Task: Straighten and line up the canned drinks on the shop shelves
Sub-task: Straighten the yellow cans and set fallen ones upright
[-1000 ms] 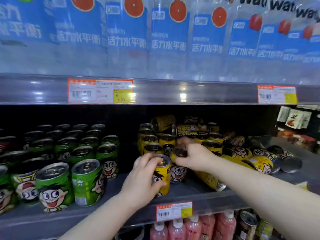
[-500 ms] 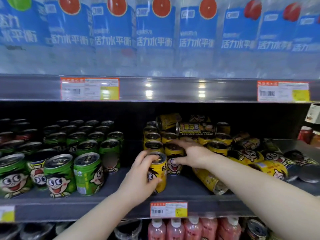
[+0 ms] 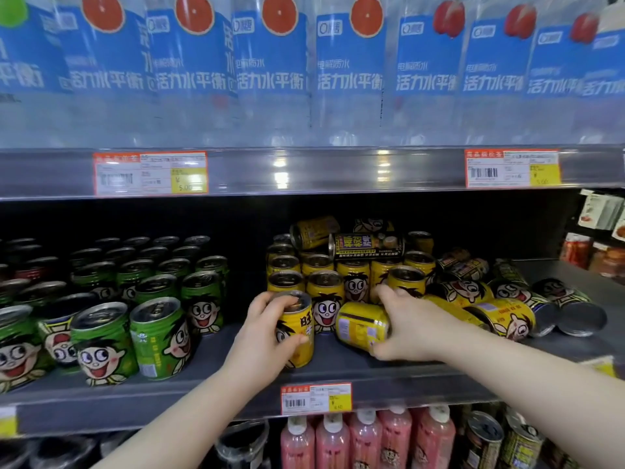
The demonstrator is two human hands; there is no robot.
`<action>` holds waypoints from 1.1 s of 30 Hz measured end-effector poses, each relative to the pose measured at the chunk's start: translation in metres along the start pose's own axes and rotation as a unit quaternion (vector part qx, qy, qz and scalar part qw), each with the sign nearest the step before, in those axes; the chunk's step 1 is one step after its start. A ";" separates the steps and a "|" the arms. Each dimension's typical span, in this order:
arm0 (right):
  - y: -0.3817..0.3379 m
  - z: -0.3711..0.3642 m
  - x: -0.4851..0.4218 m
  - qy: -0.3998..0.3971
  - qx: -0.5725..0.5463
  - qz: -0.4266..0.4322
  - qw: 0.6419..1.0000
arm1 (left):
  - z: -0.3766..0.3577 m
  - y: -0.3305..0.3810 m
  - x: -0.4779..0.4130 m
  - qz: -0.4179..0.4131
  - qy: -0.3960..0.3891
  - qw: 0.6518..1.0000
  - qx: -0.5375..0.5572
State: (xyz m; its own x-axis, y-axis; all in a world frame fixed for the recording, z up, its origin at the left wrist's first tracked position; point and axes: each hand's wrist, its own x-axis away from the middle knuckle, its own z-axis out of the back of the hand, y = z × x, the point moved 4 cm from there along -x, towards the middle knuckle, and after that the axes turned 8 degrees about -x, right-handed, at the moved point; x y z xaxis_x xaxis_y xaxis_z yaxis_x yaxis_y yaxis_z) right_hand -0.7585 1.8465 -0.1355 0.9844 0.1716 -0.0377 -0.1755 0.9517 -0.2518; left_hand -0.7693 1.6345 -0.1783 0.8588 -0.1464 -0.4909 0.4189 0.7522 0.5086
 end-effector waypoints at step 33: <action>0.072 0.018 0.020 0.036 0.062 -0.053 0.996 | -0.017 0.047 -0.028 -0.131 -0.025 0.925 -0.356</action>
State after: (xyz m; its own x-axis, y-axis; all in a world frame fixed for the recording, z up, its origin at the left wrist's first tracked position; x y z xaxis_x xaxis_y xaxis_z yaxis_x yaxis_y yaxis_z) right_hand -0.7512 1.9230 -0.1367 0.9947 0.0544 -0.0874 -0.0661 0.9884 -0.1369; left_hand -0.7787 1.6846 -0.1532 0.7750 -0.3999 -0.4894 0.3298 0.9164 -0.2268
